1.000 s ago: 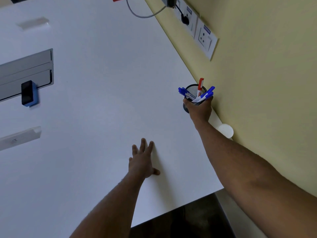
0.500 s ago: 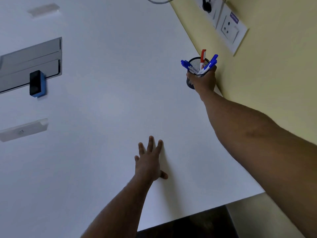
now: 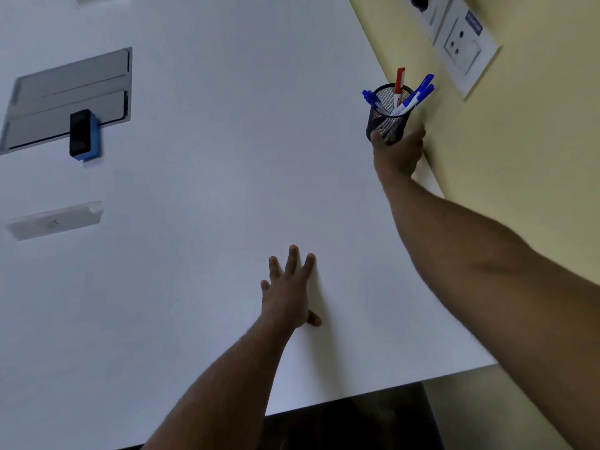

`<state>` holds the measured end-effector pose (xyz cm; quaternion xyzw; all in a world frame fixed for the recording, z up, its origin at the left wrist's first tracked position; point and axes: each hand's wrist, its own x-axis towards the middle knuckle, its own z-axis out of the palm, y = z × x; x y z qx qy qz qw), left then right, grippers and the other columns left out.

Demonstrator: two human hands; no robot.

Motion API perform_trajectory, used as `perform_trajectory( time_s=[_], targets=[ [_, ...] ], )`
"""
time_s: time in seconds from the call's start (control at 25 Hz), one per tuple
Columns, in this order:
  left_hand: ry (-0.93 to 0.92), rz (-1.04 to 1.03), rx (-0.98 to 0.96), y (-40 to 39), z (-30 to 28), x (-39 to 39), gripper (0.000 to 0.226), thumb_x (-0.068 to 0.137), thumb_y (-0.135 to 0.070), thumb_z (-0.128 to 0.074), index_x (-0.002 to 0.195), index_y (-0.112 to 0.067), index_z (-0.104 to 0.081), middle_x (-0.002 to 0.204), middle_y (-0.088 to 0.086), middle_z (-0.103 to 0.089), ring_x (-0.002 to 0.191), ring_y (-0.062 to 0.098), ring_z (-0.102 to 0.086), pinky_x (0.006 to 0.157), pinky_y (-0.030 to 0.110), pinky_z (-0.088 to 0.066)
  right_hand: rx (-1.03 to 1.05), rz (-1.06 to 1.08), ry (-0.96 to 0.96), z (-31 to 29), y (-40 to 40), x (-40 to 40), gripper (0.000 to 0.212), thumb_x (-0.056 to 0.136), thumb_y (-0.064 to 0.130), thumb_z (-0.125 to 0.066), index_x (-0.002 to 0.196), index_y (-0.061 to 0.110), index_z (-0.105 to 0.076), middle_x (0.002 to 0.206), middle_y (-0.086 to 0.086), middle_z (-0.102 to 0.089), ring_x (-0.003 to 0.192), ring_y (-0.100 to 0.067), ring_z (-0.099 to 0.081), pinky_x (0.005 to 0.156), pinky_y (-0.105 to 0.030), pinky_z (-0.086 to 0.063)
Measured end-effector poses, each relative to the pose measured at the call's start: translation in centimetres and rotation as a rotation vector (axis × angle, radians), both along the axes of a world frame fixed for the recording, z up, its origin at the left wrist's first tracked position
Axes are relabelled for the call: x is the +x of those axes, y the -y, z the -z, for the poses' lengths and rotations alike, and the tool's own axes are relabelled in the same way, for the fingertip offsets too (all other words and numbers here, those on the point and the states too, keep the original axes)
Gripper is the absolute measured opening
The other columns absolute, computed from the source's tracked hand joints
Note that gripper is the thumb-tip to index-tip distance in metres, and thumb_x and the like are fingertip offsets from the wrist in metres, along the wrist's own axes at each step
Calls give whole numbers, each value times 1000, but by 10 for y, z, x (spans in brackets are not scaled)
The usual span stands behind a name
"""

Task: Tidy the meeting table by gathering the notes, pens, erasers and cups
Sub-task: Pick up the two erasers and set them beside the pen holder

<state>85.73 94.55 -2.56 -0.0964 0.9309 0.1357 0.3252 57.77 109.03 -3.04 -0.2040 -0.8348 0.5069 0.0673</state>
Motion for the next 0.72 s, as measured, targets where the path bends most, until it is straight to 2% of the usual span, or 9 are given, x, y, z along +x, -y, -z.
perform_trajectory(
  time_s=[0.12,0.2,0.28,0.36,0.44,0.56,0.72],
  targets=[
    [20,-3,19,-1,-7,0,132,61,-43,-88,153,-35,7,160,-6,24,146,39,18,111,65,-20,80,-139,-90,1,16,66,63,87,34,-62,140,8,-40,140,-12,-50,128,-28,-47,104,-40,-41],
    [-4,-9,29,2,-11,4,128,62,-45,-86,154,-31,1,162,-6,18,148,35,14,111,62,-24,63,-301,-81,0,28,114,52,91,34,-58,135,10,-47,136,-9,-54,127,-26,-47,103,-37,-40],
    [-43,-48,43,9,-17,13,112,72,-43,-81,154,-23,-7,163,-4,8,150,28,2,112,53,-32,56,-458,-33,-5,40,154,44,92,35,-57,131,14,-51,133,-4,-57,125,-22,-48,101,-32,-39],
    [-90,-129,43,26,-25,26,91,83,-38,-72,153,-16,-18,163,-1,-10,148,23,-18,110,44,-38,80,-595,-6,-9,55,185,39,93,36,-57,127,17,-54,130,-1,-59,125,-20,-49,99,-30,-39],
    [-148,-213,11,47,-35,39,73,88,-38,-64,149,-15,-30,157,0,-30,141,22,-35,107,40,-40,112,-712,7,-16,74,203,35,93,38,-57,123,20,-56,128,1,-61,124,-20,-50,99,-34,-42],
    [-225,-355,-82,87,-55,55,57,92,-41,-55,143,-18,-41,147,0,-46,134,21,-44,103,37,-41,142,-870,-17,-30,111,213,33,92,38,-57,120,21,-58,124,3,-63,123,-21,-50,98,-37,-45],
    [-374,-626,-143,155,-83,65,48,94,-41,-52,138,-21,-48,137,-2,-56,127,20,-50,98,34,-42,175,-1018,-70,-52,168,209,32,92,38,-58,119,20,-58,122,4,-63,122,-20,-50,95,-34,-43]
  ],
)
